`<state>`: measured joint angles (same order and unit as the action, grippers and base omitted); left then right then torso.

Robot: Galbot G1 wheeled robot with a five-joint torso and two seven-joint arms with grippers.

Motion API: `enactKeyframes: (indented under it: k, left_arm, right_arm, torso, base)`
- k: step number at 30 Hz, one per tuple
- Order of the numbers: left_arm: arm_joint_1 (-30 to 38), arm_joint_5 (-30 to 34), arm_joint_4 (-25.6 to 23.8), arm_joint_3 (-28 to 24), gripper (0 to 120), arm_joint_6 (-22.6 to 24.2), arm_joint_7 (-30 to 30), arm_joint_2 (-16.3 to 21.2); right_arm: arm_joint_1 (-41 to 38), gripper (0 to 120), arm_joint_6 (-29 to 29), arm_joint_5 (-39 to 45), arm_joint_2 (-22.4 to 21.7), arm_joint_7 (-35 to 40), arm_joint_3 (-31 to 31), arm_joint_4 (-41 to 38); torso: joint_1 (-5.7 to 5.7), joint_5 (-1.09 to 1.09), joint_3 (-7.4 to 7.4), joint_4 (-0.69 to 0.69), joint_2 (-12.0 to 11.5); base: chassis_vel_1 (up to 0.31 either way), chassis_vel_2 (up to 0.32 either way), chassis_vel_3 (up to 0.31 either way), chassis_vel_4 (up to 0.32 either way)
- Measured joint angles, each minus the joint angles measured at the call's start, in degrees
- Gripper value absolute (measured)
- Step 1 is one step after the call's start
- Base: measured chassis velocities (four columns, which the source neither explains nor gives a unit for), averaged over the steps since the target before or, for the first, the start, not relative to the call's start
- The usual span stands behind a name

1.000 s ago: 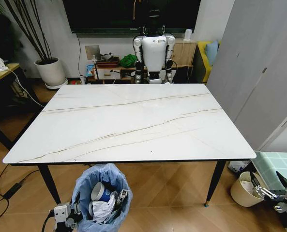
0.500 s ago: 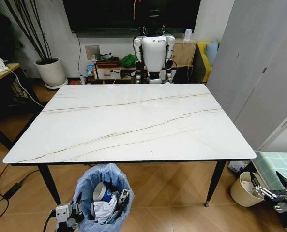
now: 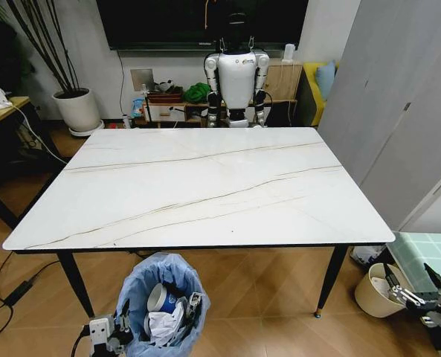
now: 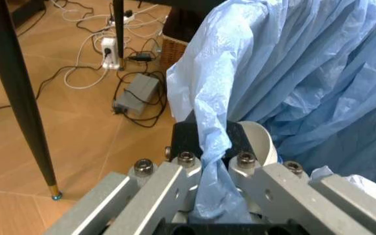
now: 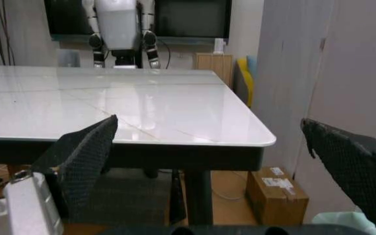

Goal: Pick up the trash bin and place the trash from the table into it.

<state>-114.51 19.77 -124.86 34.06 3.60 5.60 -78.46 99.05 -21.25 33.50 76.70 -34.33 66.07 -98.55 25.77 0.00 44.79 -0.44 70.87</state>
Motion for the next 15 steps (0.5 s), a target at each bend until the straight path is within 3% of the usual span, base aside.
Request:
enactKeyframes:
  k: [15]
  left_arm:
    - [0.3, 0.3, 0.7, 0.0, 0, 0.4, 0.1, 0.2]
  right_arm:
    - [0.0, 100, 0.0, 0.0, 0.0, 0.0, 0.0, 0.0]
  torso:
    - [-2.13, 0.0, -2.67, 0.0, -4.8]
  base:
    - [0.0, 0.0, 0.0, 0.0]
